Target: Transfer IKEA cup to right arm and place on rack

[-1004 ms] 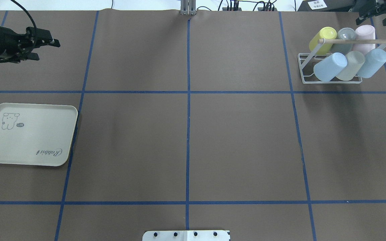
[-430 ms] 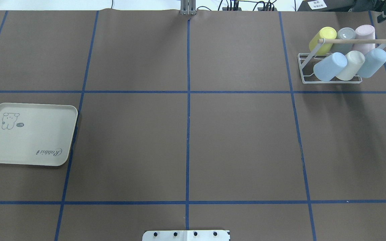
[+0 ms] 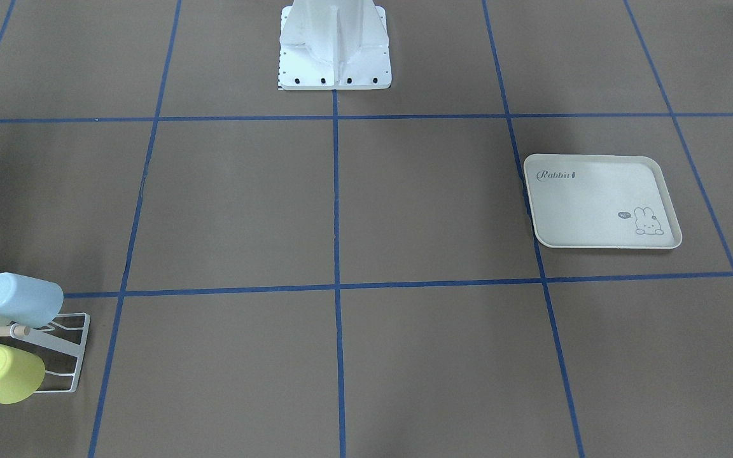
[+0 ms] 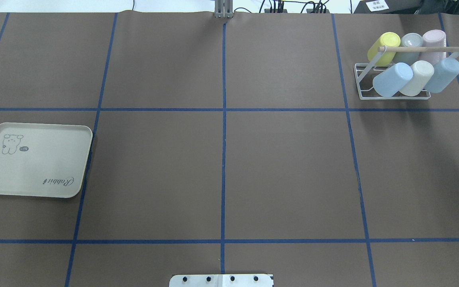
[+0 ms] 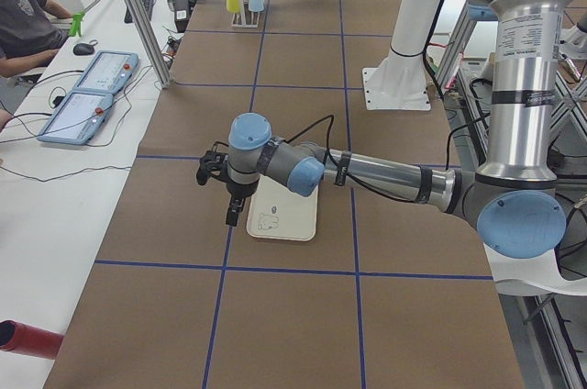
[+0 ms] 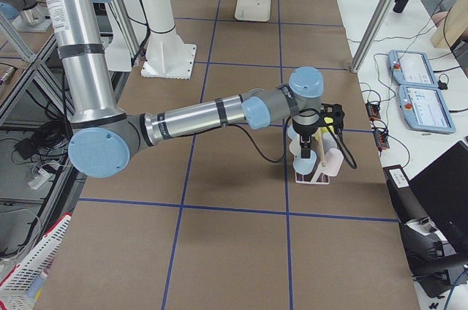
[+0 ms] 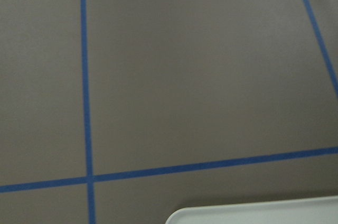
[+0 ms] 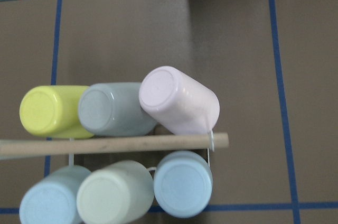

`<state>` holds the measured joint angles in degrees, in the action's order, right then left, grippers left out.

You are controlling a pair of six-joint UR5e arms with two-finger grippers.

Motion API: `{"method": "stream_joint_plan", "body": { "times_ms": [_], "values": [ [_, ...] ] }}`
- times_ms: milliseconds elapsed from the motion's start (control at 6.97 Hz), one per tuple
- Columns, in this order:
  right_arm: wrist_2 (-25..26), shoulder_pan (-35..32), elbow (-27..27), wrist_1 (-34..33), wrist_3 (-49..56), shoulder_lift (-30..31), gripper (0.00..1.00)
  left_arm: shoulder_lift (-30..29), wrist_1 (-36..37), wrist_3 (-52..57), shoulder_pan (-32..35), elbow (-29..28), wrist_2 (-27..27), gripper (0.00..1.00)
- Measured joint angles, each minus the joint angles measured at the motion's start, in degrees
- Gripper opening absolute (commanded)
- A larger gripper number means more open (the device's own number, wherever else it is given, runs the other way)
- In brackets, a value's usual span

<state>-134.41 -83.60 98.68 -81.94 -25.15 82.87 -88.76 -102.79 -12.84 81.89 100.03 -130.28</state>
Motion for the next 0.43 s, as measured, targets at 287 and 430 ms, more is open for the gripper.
{"method": "stream_joint_plan", "body": {
  "times_ms": [287, 430],
  "values": [
    [0.0, 0.0, 4.3, -2.7, 6.0, 5.5, 0.99, 0.2, 7.9, 4.5, 3.1, -0.1, -3.5, 1.00],
    [0.0, 0.1, 4.9, -6.9, 10.6, 5.9, 0.99, 0.2, 10.5, 5.4, 4.3, -0.2, -4.7, 1.00]
  ]
}}
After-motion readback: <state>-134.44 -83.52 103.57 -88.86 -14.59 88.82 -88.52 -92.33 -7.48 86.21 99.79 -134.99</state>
